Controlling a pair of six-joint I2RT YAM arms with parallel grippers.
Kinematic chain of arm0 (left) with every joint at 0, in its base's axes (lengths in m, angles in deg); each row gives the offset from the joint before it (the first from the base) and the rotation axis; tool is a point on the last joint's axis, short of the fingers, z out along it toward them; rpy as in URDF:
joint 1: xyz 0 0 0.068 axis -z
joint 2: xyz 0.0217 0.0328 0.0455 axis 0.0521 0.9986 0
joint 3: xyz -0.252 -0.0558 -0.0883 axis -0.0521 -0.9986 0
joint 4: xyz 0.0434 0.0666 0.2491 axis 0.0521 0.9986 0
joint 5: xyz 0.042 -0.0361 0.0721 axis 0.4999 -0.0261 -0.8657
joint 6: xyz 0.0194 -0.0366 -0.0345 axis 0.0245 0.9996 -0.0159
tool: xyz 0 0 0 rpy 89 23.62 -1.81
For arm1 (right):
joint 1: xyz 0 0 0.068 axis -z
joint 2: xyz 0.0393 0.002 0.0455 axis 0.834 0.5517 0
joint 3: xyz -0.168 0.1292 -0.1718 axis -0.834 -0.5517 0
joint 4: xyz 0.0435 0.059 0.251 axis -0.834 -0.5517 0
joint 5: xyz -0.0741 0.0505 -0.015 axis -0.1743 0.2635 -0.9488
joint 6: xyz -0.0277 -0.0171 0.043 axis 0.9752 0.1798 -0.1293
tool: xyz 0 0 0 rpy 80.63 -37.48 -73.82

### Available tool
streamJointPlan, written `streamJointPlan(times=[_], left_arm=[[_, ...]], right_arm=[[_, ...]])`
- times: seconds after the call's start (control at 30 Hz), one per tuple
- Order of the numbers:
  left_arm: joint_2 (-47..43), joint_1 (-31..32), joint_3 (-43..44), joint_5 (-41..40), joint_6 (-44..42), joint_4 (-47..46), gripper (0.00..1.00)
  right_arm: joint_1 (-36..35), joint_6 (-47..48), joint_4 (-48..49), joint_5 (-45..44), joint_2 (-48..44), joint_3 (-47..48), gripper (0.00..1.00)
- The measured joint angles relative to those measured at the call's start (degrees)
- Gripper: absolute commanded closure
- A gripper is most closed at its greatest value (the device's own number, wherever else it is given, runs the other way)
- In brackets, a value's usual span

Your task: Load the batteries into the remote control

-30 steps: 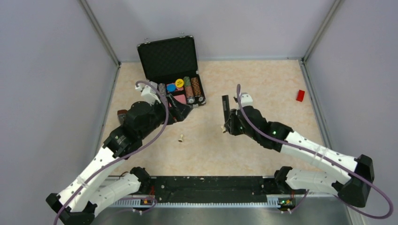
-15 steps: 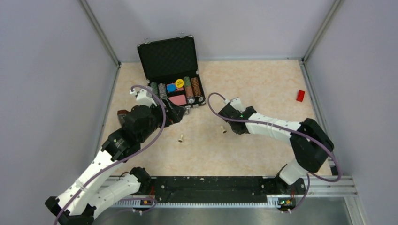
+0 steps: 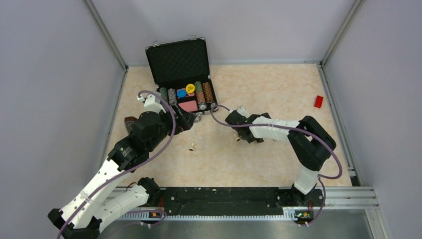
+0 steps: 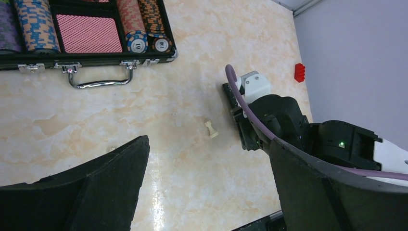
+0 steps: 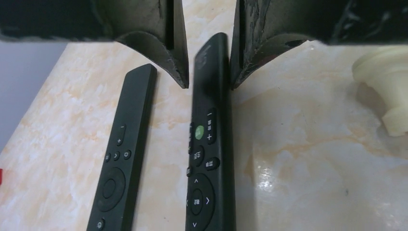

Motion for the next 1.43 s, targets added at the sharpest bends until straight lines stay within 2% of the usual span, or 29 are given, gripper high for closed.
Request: streamJointPlan(times=[0.1,0.37,0.47,0.6,0.7,0.9,1.1,1.23,1.43], left_arm=[[0.0,0.0,0.0,0.0,0.0,0.4,0.01],[0.0,0.0,0.7,-0.5,0.2,3.1,0.01],[0.0,0.0,3.1,-1.7,0.4,6.2,0.01],[-1.3,0.0,5.9,-3.5,0.3,9.2,0.01],[-3.7,0.0,6.3,-6.2,0.8,12.3,0.01],[-10.0,0.0,5.9,-9.5,2.1,18.8,0.01],[-16.1,0.0,4.1,-10.1,4.0,24.2,0.01],[-20.4,0.0,3.5,-10.4,5.3,27.4,0.01],[-25.0,0.0,3.5,-11.1,6.4,30.4,0.01]], right_arm=[[0.0,1.0,1.0,1.6,-0.4,-0.2,0.5],[0.0,1.2,2.1,9.2,-6.8,-0.9,0.43],[0.0,0.3,1.6,11.4,-11.6,-0.9,0.34],[0.1,-1.9,0.1,12.3,-22.1,-1.3,0.13],[0.3,-4.5,-3.8,10.5,-30.4,-1.2,0.02],[0.6,-11.7,-16.5,4.8,-48.4,0.8,0.01],[0.7,-18.6,-24.7,1.4,-66.4,5.3,0.01],[0.7,-21.8,-28.3,-0.3,-73.1,6.2,0.01],[0.7,-24.3,-31.1,-2.7,-77.8,6.5,0.01]])
